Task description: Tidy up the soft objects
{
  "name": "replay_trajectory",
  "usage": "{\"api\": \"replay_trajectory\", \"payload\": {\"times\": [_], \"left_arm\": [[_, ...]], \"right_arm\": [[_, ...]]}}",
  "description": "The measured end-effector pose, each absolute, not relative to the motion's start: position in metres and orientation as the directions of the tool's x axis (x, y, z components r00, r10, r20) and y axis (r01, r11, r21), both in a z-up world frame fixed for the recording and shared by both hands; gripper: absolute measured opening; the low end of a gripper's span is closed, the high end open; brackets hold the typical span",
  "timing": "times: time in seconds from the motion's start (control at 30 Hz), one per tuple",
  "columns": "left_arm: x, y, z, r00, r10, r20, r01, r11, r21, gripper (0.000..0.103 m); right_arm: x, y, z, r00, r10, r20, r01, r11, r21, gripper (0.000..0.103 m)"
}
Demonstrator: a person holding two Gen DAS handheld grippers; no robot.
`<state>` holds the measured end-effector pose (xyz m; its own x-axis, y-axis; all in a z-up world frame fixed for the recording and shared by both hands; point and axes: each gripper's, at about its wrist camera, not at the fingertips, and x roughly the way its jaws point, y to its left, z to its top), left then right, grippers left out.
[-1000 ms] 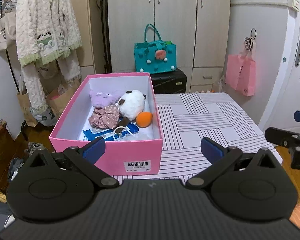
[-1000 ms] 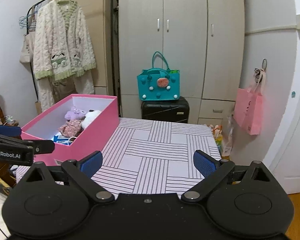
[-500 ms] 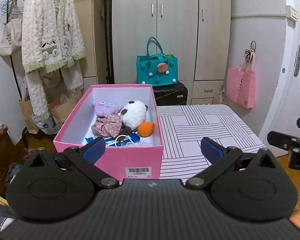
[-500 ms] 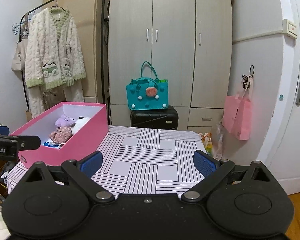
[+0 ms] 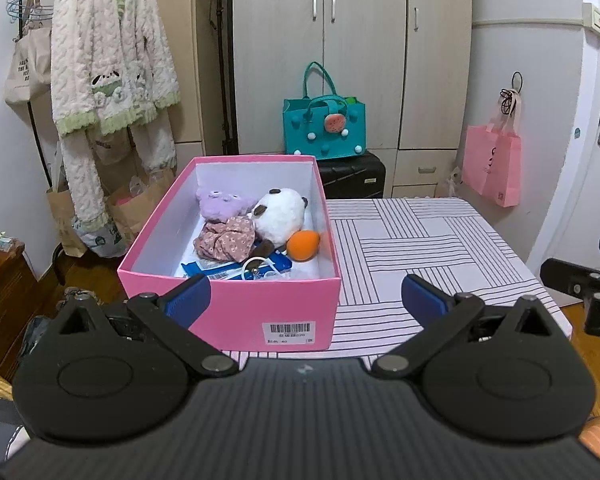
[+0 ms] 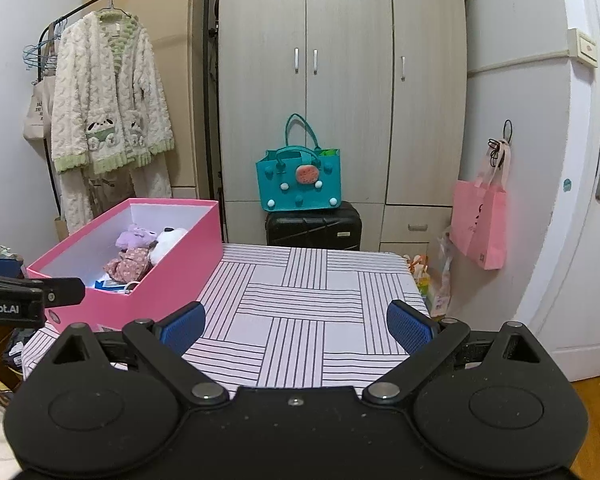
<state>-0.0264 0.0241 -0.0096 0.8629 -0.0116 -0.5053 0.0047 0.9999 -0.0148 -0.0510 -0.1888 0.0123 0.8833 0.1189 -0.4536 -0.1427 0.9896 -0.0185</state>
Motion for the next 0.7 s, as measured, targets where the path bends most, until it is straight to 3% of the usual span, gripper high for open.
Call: {"api": "replay_trajectory", "payload": {"times": [0.7], "left_arm": [[-0.018, 0.0303, -0.0087, 0.832, -0.005, -0.554, -0.009, 1.0, -0.021, 0.103]], "right_arm": [[-0.0512, -0.1795, 0.0153, 0.878, 0.122, -0.463, -0.151, 0.988, -0.026, 0.099]]}}
